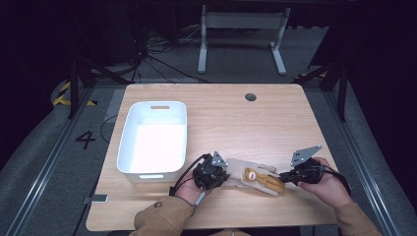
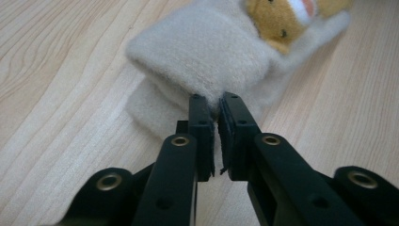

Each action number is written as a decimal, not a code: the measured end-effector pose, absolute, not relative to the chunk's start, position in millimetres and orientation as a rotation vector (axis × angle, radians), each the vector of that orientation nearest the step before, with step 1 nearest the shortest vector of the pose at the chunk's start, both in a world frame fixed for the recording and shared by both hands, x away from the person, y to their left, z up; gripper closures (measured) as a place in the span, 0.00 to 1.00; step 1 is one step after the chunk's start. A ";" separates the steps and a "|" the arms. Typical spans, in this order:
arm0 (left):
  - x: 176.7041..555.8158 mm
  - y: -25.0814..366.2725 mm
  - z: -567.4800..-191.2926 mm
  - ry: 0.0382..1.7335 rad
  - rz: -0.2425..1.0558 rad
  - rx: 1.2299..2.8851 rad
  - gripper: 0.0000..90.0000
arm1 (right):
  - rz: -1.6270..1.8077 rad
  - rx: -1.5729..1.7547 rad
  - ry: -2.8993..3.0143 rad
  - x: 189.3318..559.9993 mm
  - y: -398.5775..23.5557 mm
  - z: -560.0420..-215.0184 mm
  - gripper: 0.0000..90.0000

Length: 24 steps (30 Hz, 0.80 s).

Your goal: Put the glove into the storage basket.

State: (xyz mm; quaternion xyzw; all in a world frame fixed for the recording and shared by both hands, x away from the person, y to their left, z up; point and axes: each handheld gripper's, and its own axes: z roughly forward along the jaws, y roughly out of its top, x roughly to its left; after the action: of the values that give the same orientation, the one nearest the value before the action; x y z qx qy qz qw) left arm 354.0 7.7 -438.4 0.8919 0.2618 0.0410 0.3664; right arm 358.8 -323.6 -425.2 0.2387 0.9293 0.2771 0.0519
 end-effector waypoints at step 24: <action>328.3 16.0 -407.3 0.593 0.206 2.240 0.97 | 0.933 0.749 2.605 353.4 -336.1 -380.7 0.97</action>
State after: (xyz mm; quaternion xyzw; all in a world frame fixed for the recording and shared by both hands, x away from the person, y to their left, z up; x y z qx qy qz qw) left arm 328.3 16.0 -407.3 0.8841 0.2340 0.0814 0.3963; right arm 353.4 -336.1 -380.7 0.2589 0.9001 0.3223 0.1373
